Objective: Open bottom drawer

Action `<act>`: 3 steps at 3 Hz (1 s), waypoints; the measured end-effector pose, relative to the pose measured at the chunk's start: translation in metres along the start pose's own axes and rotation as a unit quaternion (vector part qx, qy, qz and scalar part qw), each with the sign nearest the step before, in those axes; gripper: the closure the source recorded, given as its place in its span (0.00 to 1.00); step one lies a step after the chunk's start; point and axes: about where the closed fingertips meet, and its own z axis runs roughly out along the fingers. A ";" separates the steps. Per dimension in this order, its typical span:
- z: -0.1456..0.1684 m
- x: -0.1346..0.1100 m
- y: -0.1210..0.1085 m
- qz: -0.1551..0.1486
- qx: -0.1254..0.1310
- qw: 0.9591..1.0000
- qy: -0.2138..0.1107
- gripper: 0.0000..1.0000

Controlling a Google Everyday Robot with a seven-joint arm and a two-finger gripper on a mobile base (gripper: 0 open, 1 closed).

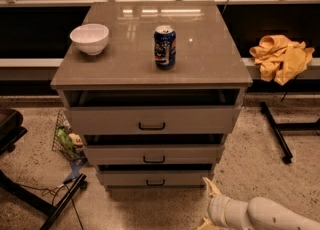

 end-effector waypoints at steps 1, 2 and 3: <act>0.000 0.000 0.000 0.000 0.000 1.000 0.000 0.00; 0.031 0.016 -0.001 0.006 -0.012 1.000 0.006 0.00; 0.081 0.047 -0.006 0.008 -0.028 0.999 0.013 0.00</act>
Offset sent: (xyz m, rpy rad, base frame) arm 0.0405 0.0279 -0.1055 -0.0130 0.0909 0.0187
